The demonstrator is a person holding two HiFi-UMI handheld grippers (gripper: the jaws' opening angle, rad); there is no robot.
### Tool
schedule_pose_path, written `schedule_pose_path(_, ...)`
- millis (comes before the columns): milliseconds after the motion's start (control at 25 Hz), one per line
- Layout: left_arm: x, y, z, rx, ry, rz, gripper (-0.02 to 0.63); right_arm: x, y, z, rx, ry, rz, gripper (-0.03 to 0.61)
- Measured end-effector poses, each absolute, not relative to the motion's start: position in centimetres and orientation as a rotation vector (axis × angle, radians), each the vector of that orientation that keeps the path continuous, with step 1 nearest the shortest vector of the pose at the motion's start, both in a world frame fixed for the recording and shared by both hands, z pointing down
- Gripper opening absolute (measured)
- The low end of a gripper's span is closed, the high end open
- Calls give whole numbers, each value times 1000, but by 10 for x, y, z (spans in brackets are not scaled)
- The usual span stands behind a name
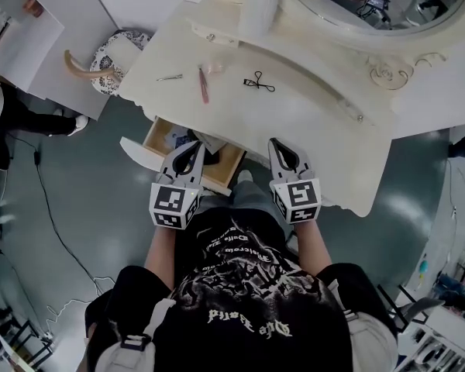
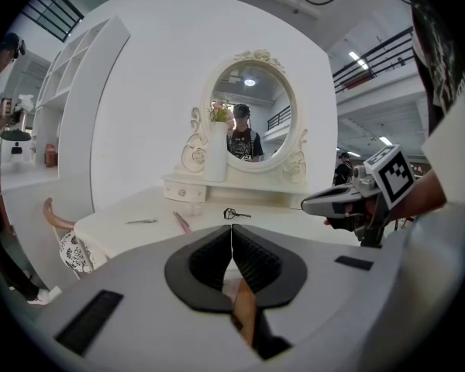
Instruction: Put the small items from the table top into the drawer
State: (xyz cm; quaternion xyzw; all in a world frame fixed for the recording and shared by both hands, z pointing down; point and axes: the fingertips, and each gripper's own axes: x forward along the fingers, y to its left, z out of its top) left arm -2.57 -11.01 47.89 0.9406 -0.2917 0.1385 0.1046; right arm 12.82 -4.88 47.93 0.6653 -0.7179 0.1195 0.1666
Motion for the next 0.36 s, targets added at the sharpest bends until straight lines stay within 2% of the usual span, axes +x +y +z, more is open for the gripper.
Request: schedule_pose_path(360,-35,-110,481,2771,-864,424,17,120,-49,482,1887,-2041,340,9)
